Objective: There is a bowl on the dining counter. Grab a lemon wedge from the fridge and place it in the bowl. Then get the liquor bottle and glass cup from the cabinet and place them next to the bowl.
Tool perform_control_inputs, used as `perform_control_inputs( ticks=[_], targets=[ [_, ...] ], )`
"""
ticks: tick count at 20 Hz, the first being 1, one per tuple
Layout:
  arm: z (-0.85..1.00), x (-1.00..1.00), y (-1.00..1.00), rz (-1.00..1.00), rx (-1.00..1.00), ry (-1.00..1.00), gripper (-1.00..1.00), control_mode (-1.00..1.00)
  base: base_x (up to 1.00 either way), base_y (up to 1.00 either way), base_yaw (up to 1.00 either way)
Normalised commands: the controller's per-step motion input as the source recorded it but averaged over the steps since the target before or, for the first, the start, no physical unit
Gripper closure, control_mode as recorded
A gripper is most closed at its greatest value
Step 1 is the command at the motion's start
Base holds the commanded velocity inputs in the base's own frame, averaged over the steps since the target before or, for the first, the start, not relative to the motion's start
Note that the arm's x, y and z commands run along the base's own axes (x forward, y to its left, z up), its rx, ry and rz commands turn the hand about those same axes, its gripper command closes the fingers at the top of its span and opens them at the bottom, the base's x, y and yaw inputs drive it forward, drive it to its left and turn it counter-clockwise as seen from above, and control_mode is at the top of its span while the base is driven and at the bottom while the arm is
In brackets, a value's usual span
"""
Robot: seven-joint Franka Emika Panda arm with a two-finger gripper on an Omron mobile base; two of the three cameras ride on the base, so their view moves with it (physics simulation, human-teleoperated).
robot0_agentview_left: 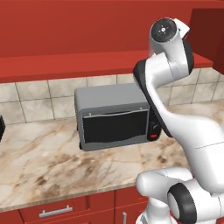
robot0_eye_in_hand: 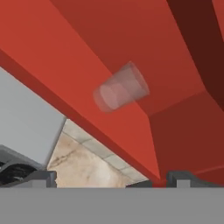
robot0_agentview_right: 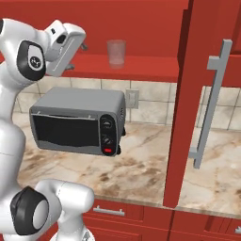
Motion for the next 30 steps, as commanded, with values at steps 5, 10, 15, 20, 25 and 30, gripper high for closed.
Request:
perform_control_inputs(
  ticks=[5,10,15,20,25,30],
  targets=[
    [0.0,0.51,-0.15,0.0,0.0,0.0,-1.0,-1.0,0.0,0.0,0.0],
    [0.01,0.3,-0.11,0.0,0.0,0.0,-1.0,-1.0,0.0,0.0,0.0],
    [0.0,0.4,-0.05,0.0,0.0,0.0,-1.0,-1.0,0.0,0.0,0.0],
    [0.0,0.49,-0.08,0.0,0.0,0.0,-1.0,-1.0,0.0,0.0,0.0],
    [0.0,0.49,-0.1,0.0,0.0,0.0,-1.0,-1.0,0.0,0.0,0.0],
    [0.0,0.42,-0.09,0.0,0.0,0.03,-1.0,-1.0,0.0,0.0,0.0]
  ],
)
